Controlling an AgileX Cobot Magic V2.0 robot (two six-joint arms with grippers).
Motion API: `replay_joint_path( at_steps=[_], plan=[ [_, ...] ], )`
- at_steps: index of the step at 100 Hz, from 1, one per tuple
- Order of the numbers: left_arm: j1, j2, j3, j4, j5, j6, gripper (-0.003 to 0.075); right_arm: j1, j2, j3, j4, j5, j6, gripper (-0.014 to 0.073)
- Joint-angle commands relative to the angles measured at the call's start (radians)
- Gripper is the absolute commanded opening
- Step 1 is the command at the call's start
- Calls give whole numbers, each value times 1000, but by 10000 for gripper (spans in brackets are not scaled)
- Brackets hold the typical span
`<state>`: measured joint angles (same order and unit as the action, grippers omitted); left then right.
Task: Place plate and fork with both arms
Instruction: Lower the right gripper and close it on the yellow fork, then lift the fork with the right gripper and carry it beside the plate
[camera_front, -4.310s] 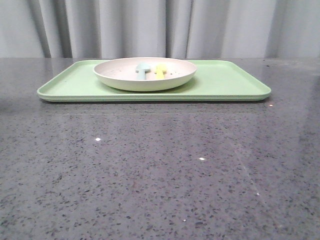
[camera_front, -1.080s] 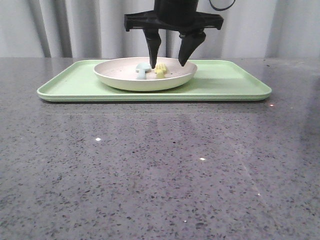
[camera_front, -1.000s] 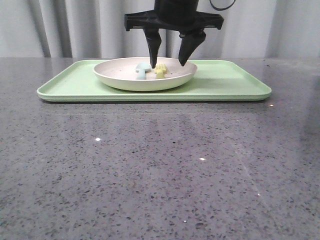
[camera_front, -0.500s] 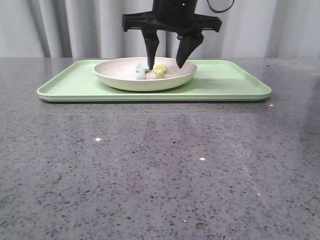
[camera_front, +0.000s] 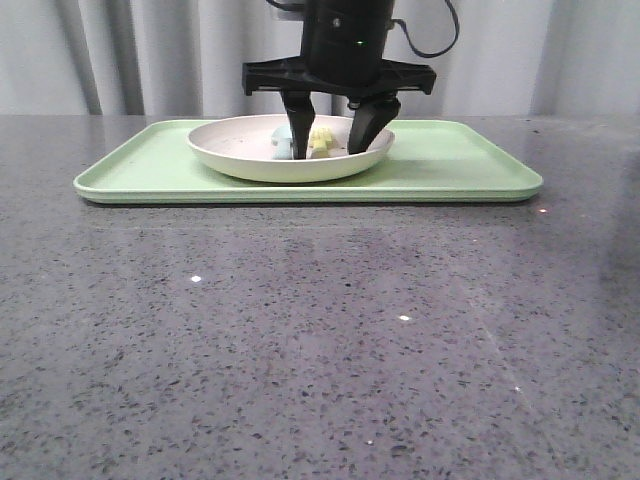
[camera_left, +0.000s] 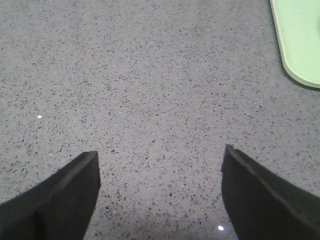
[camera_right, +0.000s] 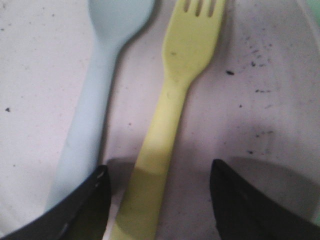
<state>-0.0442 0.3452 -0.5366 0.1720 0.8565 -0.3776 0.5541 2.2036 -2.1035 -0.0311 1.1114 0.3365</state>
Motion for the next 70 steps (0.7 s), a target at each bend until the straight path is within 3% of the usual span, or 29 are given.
replay_joint_path(
  at_steps=[1,33,50,70],
  plan=[
    [2,9,-27,6,-59,-10,489,-1,-52,-29,-6,0,0,382],
    [2,9,-27,6,-59,-10,489,-1,-52,-29,-5,7,0,70],
    [2,9,-27,6,-59,-10,489,-1,-52,-29,-5,9,0,17],
    [2,9,-27,6,-59,-10,489,-2,-67,-36,-5,11,0,13]
  ],
)
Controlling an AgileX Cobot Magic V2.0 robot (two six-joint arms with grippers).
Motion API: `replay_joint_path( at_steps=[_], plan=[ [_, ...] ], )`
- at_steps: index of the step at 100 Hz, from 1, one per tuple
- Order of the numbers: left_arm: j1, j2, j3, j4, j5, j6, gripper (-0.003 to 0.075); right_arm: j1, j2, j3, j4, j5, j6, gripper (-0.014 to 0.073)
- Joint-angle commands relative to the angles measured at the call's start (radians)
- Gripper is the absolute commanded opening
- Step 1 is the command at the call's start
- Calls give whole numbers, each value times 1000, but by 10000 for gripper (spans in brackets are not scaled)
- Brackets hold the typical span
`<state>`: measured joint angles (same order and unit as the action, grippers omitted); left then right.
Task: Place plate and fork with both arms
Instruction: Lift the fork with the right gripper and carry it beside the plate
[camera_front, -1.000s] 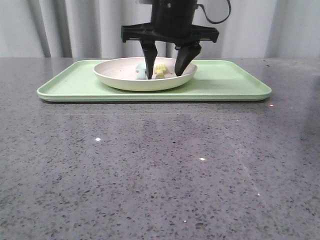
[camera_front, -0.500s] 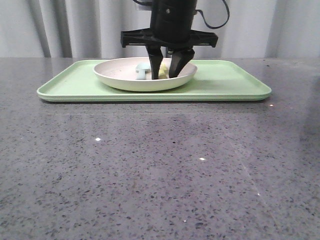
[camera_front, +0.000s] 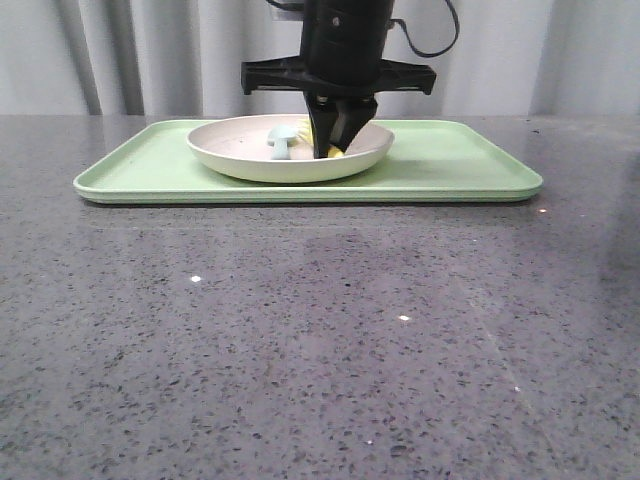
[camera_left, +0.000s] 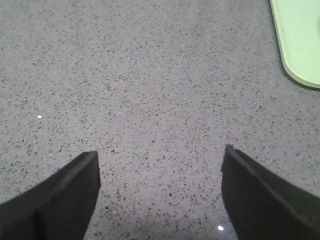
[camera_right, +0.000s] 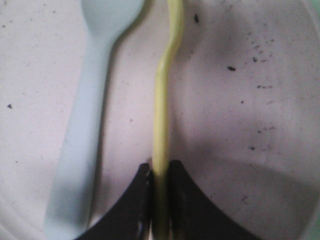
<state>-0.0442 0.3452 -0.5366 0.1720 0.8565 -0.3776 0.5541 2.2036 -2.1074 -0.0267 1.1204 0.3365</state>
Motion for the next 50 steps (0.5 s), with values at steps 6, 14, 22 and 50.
replay_joint_path(
  at_steps=[6,14,22,50],
  plan=[
    [2,9,-27,6,-59,-10,489,-3,-72,-46,-9,8,0,13],
    [2,9,-27,6,-59,-10,489,-4,-82,-63,-9,17,0,13],
    [2,9,-27,6,-59,-10,489,-10,-86,-100,-10,41,0,13],
    [2,9,-27,6,-59,-10,489,-77,-151,-147,-11,67,0,13]
  ],
)
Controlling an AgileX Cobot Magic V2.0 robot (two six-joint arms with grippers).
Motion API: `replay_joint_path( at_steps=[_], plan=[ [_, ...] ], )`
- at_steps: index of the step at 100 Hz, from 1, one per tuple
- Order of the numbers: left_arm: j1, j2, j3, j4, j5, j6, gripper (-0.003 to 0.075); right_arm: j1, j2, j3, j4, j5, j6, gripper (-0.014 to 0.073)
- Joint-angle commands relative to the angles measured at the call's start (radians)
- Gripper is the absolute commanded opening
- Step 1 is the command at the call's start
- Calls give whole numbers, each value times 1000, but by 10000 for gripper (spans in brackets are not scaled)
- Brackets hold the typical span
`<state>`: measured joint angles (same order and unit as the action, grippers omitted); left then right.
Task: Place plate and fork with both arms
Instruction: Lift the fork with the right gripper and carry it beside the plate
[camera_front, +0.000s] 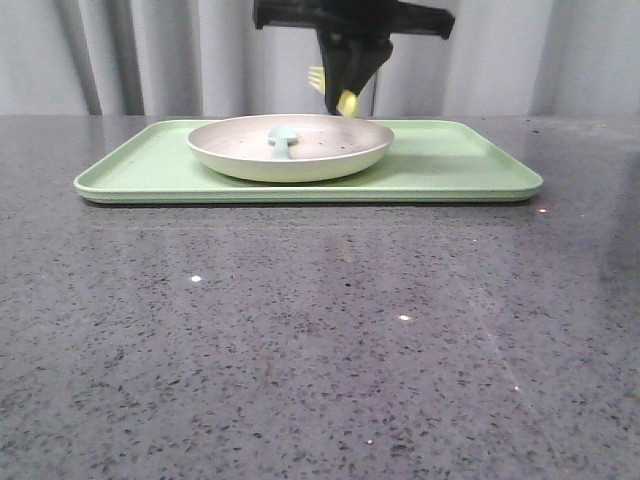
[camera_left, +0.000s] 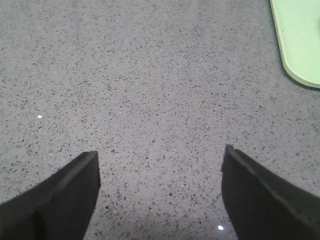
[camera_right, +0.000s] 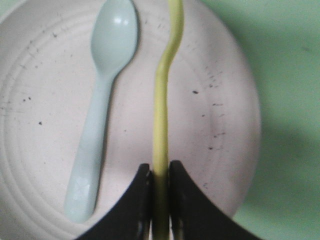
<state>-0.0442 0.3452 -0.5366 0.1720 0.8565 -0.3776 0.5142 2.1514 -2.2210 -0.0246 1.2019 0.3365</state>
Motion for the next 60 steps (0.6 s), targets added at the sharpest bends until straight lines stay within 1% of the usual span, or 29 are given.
replay_joint_path(
  at_steps=[1,24,32,39,60],
  plan=[
    [2,9,-27,6,-59,-10,489,-40,-103,-34,-14,-11,0,13],
    [2,9,-27,6,-59,-10,489,-147,-147,-32,-13,59,-2,12],
    [2,9,-27,6,-59,-10,489,-174,-148,-32,-8,72,-15,-29],
    [2,9,-27,6,-59,-10,489,-187,-148,-29,0,78,-22,-68],
    [2,9,-27,4,-59,-10,489,-192,-146,-19,7,76,-43,-65]
  ],
)
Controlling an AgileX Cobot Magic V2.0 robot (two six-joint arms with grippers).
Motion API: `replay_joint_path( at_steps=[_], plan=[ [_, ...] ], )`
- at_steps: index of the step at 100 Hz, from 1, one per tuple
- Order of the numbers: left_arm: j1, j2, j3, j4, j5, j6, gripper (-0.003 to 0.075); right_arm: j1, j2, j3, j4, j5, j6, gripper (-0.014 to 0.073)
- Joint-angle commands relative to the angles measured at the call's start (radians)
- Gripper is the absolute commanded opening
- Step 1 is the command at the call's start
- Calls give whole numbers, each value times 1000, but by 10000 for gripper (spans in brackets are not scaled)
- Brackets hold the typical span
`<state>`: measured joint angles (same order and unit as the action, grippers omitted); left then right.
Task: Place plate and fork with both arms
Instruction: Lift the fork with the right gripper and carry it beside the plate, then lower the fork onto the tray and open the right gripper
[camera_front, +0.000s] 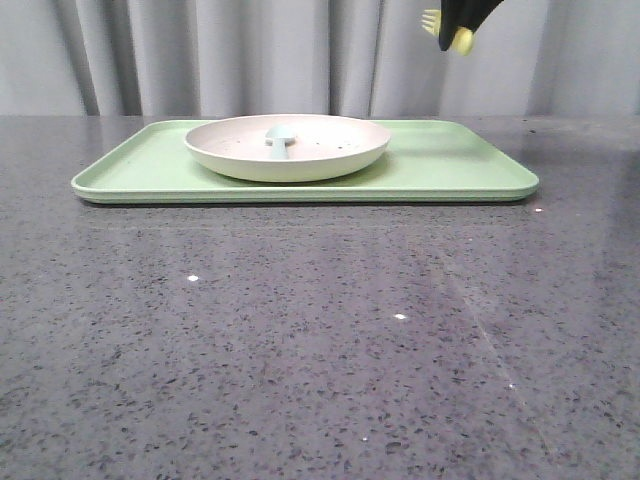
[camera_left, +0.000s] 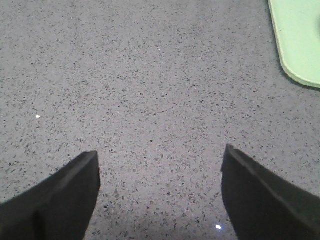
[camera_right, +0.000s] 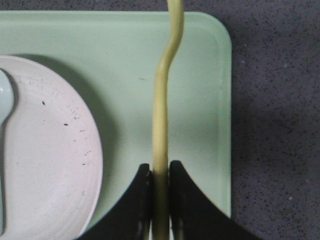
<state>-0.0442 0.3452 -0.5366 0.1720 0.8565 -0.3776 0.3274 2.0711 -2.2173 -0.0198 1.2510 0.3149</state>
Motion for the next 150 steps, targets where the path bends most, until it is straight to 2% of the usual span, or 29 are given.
replay_joint_path(
  at_steps=[1,19,47,104,150],
  plan=[
    [2,9,-27,4,-59,-10,489,-5,-65,-22,3,27,-22,-65],
    [2,9,-27,4,-59,-10,489,-5,-64,-7,10,26,-28,-65],
    [2,9,-27,2,-59,-10,489,1,-65,106,20,-20,-41,-65],
    [2,9,-27,2,-59,-10,489,3,-65,275,122,-128,-81,-65],
    [2,9,-27,2,-59,-10,489,8,-66,293,123,-147,-81,-65]
  ],
)
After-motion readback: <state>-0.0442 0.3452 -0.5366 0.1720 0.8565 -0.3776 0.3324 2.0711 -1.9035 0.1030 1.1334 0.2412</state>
